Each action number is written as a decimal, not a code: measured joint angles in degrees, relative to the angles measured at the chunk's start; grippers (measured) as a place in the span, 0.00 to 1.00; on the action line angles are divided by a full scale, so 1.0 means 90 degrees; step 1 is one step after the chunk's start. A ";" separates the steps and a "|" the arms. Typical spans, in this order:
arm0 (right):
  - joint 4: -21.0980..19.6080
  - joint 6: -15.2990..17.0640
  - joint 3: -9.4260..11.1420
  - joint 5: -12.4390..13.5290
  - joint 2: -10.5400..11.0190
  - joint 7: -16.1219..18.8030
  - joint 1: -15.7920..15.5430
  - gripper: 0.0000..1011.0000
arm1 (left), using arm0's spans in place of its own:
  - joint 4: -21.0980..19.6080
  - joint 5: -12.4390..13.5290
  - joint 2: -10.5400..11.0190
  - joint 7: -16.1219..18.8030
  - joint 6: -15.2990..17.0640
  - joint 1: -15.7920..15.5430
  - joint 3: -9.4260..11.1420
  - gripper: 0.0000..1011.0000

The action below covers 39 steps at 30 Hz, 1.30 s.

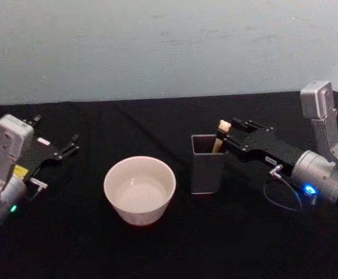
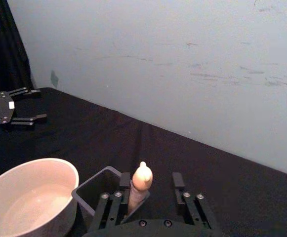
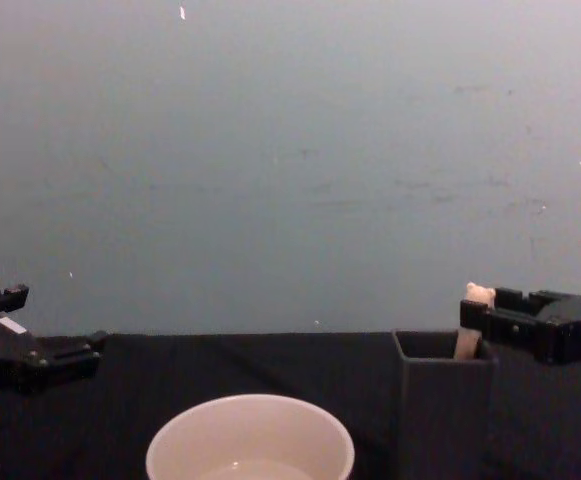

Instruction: Pick up the stirring spoon with one hand, stir inside the cup, then place it back in its original position.

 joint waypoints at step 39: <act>-0.0016 -0.0011 -0.0018 0.0006 0.0005 0.0057 0.0005 0.22 | 0.0000 0.0000 0.0000 0.0000 0.0000 0.0000 0.0000 0.99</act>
